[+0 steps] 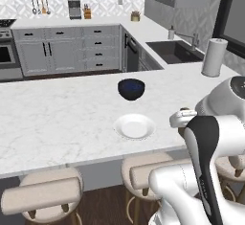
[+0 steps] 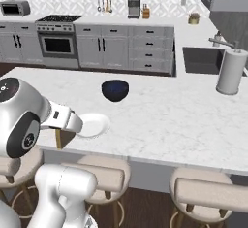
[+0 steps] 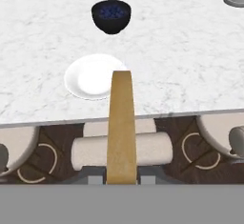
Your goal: Start the toaster. Once the lever pops up, take the bread to the plate on the dining counter.
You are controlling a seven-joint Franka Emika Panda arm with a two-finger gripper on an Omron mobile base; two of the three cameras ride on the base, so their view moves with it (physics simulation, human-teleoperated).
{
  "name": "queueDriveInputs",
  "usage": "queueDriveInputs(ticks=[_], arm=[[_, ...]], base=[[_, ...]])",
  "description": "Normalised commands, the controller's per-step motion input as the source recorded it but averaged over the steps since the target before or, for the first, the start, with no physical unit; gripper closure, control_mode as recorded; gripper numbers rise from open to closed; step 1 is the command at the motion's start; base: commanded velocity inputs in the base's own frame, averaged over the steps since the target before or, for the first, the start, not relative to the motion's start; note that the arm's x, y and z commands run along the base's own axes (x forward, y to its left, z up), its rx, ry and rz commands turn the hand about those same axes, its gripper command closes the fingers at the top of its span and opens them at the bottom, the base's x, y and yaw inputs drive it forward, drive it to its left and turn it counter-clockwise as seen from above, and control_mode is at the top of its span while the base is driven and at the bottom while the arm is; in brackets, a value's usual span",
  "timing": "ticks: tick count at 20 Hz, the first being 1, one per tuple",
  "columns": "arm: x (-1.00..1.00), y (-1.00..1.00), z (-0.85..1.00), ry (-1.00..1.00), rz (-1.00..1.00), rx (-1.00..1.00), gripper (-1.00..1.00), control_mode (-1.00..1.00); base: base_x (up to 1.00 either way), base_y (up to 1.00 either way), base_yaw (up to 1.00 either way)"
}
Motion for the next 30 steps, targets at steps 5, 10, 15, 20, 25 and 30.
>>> queueDriveInputs(ticks=[5,10,15,20,25,30], arm=[[0.0,0.0,0.0,0.0,0.0,0.0,1.0,1.0],[0.86,-0.01,-0.11,0.0,0.0,0.01,1.0,-1.0],[0.79,-0.01,-0.27,0.03,0.05,0.07,1.0,-1.0],[0.63,0.0,-0.36,0.08,0.04,0.15,1.0,-1.0],[0.5,0.03,-0.35,0.09,0.06,0.18,1.0,-1.0],[0.43,0.21,-0.49,0.15,0.02,0.12,1.0,-1.0]], base=[[0.72,0.0,0.0],[0.0,0.0,0.0],[0.0,0.0,0.0],[0.0,0.0,0.0],[0.0,0.0,0.0],[0.0,0.0,0.0]])
